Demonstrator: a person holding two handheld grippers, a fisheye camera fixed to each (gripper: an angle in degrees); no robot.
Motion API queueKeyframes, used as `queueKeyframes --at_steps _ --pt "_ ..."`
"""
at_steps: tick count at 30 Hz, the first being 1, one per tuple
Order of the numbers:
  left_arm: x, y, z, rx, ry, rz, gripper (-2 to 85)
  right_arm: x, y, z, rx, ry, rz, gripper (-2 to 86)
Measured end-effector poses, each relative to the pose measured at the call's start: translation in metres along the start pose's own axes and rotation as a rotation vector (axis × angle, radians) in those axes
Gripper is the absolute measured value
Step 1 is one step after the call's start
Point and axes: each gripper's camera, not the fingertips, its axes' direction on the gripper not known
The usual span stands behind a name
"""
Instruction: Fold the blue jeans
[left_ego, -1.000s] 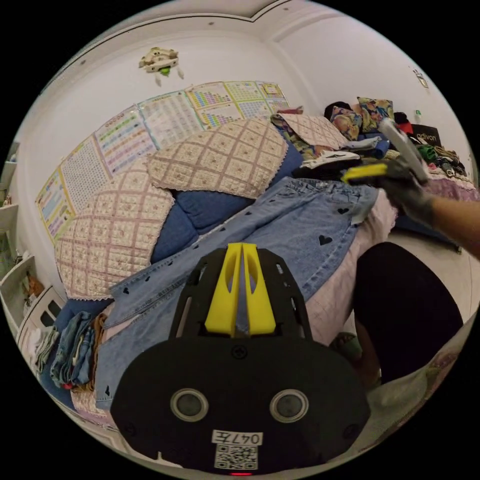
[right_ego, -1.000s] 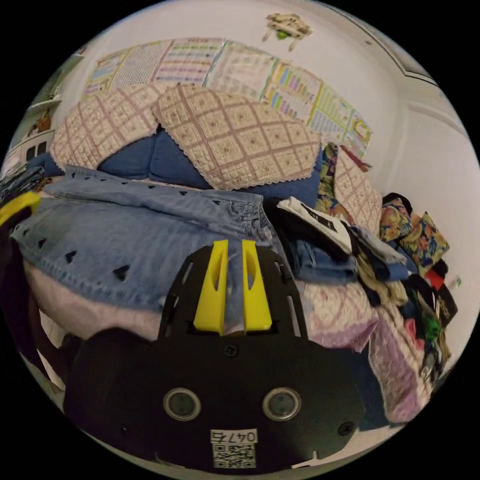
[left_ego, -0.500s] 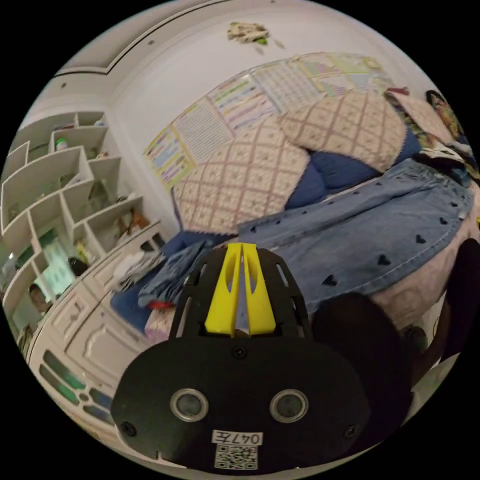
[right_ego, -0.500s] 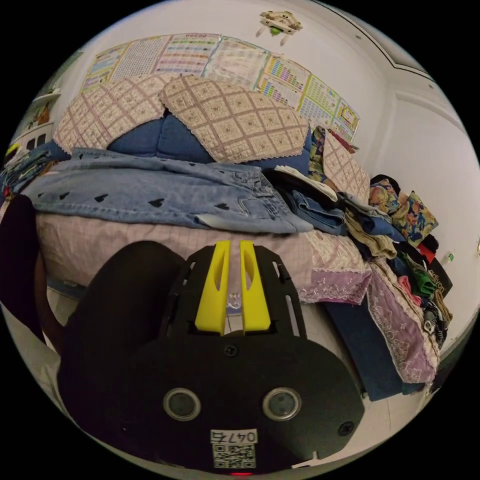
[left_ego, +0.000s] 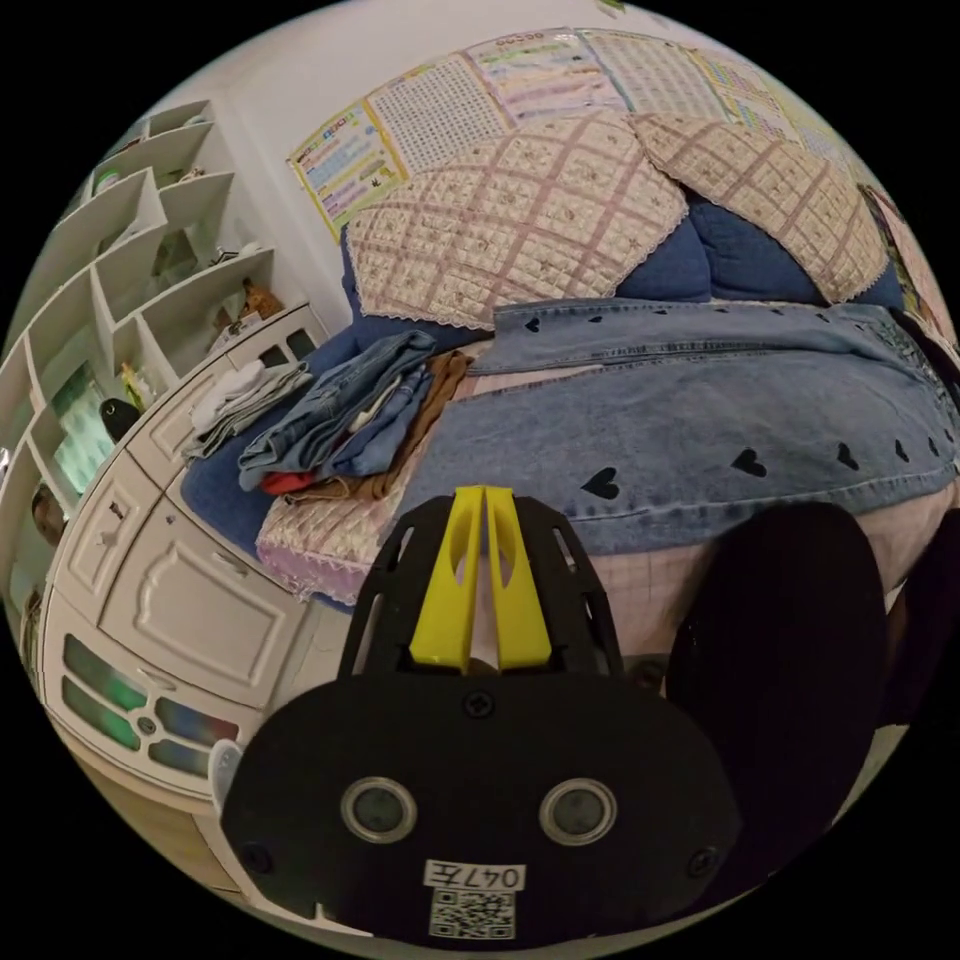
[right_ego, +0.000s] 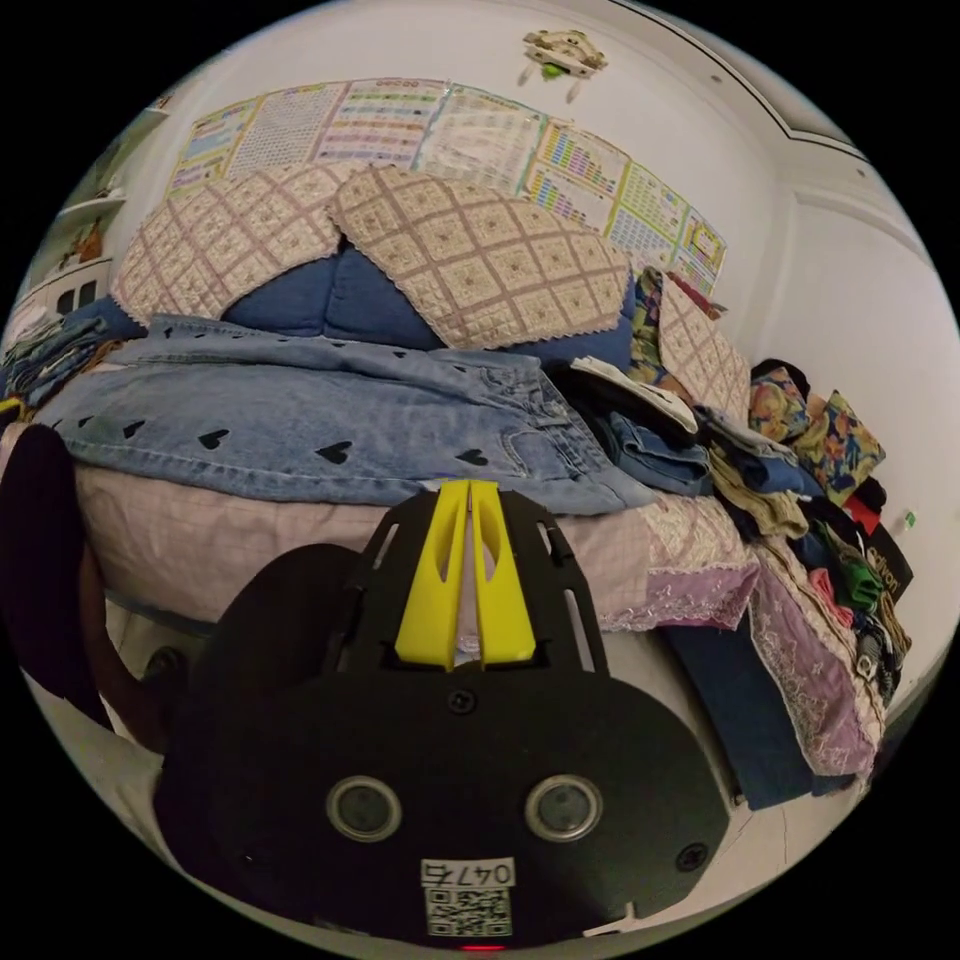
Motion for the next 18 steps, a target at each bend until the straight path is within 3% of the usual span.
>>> queueKeyframes --at_steps 5,8,13,16,18 --pt "0.003 -0.025 0.082 -0.134 0.064 -0.045 -0.8 0.067 -0.001 0.0 -0.02 0.122 0.078 -0.5" --pt "0.013 -0.036 0.108 -0.161 0.042 -0.005 -0.8 0.165 0.002 -0.007 -0.036 0.386 0.189 -0.5" --pt "0.032 -0.06 0.144 -0.173 -0.019 0.092 -0.8 0.411 0.044 -0.029 -0.298 0.784 0.656 -0.6" --pt "0.04 -0.074 0.165 -0.18 -0.03 0.098 -0.9 0.473 0.064 -0.035 -0.534 0.927 0.745 -0.6" --pt "0.045 -0.083 0.178 -0.19 -0.044 0.106 -0.9 0.474 0.06 -0.038 -0.442 0.904 0.773 -0.6"
